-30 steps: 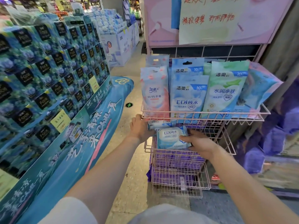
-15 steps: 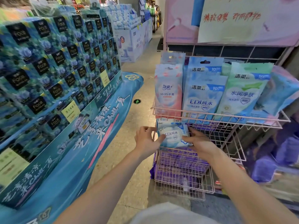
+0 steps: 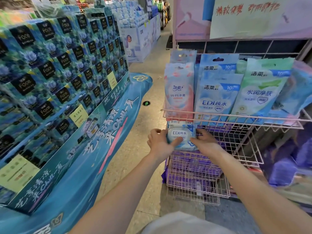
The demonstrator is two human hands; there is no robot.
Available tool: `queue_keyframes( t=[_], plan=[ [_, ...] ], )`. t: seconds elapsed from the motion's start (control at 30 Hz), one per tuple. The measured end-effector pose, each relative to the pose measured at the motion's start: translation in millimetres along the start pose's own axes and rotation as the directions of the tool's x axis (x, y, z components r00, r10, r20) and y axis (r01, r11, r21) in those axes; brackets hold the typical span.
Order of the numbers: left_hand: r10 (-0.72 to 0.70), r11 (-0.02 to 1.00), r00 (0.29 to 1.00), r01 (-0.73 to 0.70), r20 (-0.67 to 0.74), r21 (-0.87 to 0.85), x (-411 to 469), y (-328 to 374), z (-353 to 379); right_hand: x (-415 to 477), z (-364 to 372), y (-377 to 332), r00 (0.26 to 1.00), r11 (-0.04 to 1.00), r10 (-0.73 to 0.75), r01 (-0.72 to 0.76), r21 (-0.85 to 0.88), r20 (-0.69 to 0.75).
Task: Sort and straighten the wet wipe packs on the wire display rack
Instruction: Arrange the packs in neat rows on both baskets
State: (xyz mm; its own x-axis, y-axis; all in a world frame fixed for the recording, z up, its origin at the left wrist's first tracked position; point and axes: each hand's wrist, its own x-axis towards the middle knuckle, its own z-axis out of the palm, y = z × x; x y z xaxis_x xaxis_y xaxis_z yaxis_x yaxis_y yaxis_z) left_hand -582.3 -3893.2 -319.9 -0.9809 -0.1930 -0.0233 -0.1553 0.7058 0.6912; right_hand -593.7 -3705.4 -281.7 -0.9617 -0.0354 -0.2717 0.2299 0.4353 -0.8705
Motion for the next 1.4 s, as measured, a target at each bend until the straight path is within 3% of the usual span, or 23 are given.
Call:
queue_keyframes(
  t=[0.2,0.47,0.63,0.73,0.87,1.1,1.2,1.3,1.4],
  plan=[
    [-0.010,0.985,0.996,-0.005,0.086,0.171,2.5,-11.9,15.3,5.2,-1.3,13.0,0.996,0.952,0.030,-0.003,-0.305,0.085],
    [0.052,0.972,0.997,-0.038,-0.055,0.234,6.5,2.7,13.9,15.8,-2.9,12.1,0.987,0.947,0.058,-0.008,-0.322,0.147],
    [0.017,0.981,0.998,-0.006,-0.057,0.195,3.6,3.4,15.4,14.0,-3.2,14.8,0.997,0.929,0.044,-0.019,-0.369,0.060],
    [0.023,0.985,0.995,-0.006,-0.098,0.171,-4.4,7.5,14.8,1.9,-8.9,18.9,1.000,0.925,-0.019,0.022,-0.379,0.012],
    [0.237,0.962,0.948,-0.199,-0.214,0.186,-27.0,34.5,20.3,-22.8,-21.9,34.7,0.971,0.898,-0.213,0.151,-0.413,-0.106],
    [0.401,0.870,0.916,-0.374,-0.020,0.321,-69.5,86.7,24.1,-72.2,-53.4,26.7,0.882,0.767,-0.442,0.275,-0.580,-0.167],
    [0.481,0.833,0.875,-0.437,-0.053,0.340,-86.6,110.0,24.4,-100.6,-68.7,15.8,0.778,0.726,-0.575,0.343,-0.596,-0.253],
    [0.557,0.814,0.823,-0.513,-0.115,0.273,-104.7,134.6,18.6,-126.4,-92.8,0.8,0.552,0.700,-0.707,0.458,-0.548,-0.442],
    [0.601,0.796,0.780,-0.564,-0.175,0.218,-120.3,161.8,12.2,-130.9,-136.4,-22.3,0.288,0.667,-0.698,0.596,-0.447,-0.656]
  ],
)
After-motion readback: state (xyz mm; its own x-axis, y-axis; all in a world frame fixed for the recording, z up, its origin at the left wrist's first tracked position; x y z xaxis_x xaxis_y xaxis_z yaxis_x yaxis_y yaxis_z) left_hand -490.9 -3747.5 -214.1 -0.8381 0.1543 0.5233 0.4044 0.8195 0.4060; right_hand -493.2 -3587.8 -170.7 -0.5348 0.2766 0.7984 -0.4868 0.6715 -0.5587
